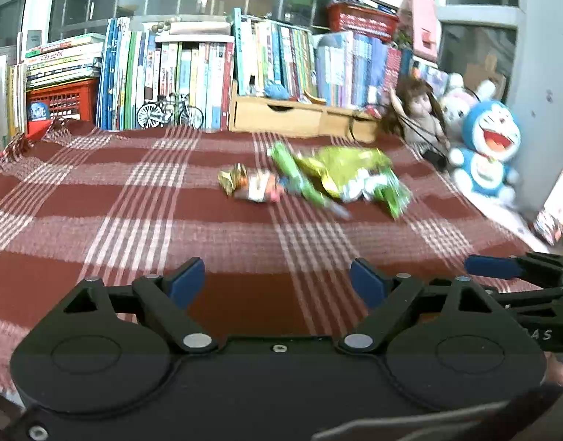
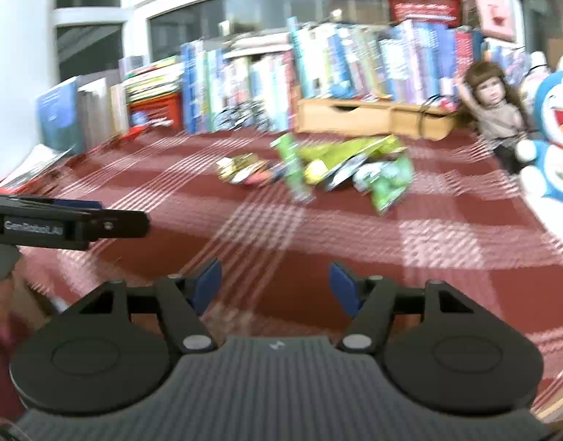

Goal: Collect trash
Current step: 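Raise both open tools back toward the table, then grasp the green tube wrapper with left tool while right tool grasps green-white wrapper, then lower both green wrappers into the black bin and open both tools, then raise both open tools back toward the table, then grasp the gold foil wrapper with left tool while right tool grasps gold foil bag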

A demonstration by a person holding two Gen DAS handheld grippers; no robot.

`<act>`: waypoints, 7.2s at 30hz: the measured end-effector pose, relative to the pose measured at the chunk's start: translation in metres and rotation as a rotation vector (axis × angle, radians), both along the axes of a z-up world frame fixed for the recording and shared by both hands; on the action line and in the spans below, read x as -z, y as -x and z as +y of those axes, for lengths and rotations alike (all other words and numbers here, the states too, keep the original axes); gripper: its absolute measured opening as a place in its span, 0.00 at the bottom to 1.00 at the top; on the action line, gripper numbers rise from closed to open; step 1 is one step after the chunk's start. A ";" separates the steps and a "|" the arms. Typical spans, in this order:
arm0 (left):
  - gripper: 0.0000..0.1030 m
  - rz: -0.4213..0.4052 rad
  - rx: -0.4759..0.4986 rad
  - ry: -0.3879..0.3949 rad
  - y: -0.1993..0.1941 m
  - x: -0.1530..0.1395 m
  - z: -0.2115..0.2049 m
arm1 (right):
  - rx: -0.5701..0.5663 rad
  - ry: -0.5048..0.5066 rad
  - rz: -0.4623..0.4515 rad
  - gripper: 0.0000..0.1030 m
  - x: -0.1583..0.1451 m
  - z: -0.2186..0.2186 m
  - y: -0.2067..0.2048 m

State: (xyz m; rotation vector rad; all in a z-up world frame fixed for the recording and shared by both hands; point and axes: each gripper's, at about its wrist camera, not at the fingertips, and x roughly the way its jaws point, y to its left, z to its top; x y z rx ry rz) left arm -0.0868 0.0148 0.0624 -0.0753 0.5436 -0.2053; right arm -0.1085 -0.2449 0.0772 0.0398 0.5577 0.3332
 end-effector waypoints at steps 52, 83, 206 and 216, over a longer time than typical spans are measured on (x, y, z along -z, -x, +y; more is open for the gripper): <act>0.75 0.104 0.051 0.105 -0.196 0.051 -0.040 | 0.158 0.052 -0.017 0.33 0.014 -0.042 -0.133; 0.03 0.013 0.061 -0.007 -0.040 0.028 -0.040 | 0.028 0.009 0.000 0.32 0.021 -0.014 -0.045; 1.00 -0.125 -0.111 -0.213 -0.204 0.046 0.020 | 0.301 -0.374 0.259 0.99 0.031 -0.043 -0.228; 0.94 -0.008 -0.078 -0.183 -0.249 0.062 0.025 | 0.271 -0.293 0.313 0.99 0.049 -0.014 -0.270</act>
